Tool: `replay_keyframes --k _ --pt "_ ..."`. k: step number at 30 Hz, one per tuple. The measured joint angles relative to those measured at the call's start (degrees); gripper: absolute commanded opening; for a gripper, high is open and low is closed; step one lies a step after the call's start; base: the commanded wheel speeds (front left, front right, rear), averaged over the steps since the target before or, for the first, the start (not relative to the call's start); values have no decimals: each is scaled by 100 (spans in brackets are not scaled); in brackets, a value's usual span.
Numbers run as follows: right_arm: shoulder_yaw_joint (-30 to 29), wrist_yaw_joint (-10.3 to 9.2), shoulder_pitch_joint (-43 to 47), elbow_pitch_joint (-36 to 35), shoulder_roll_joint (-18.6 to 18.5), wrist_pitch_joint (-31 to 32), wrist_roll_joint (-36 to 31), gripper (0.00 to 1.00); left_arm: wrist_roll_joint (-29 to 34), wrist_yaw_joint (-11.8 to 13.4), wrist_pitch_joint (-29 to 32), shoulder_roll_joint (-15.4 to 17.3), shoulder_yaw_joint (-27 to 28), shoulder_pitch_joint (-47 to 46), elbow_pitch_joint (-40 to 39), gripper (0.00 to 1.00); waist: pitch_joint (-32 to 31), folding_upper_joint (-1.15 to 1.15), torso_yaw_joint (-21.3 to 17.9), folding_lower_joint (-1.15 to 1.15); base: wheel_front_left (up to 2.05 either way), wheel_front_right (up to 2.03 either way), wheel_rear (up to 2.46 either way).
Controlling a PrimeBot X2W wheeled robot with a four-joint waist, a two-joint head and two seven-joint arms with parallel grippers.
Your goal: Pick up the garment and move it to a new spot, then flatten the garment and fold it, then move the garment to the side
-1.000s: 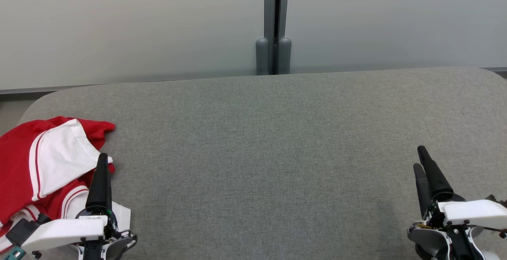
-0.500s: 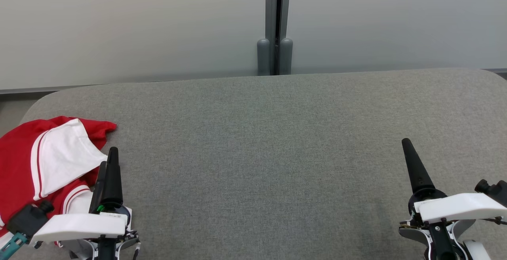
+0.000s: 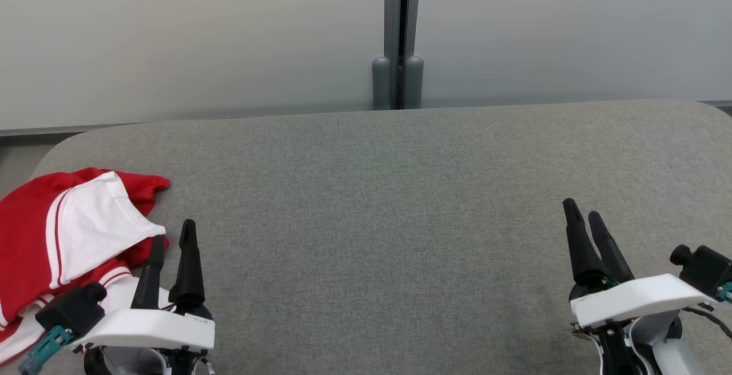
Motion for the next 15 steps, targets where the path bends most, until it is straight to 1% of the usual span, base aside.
replay_keyframes --k 8,15 --pt "86 0 -64 126 -7 -136 -756 100 671 142 -131 5 -85 25 -79 100 7 0 9 0 0 0 0" --pt "114 1 -117 289 -8 -243 -1352 100 1128 172 -243 18 -133 47 -104 100 11 0 17 0 0 0 0"
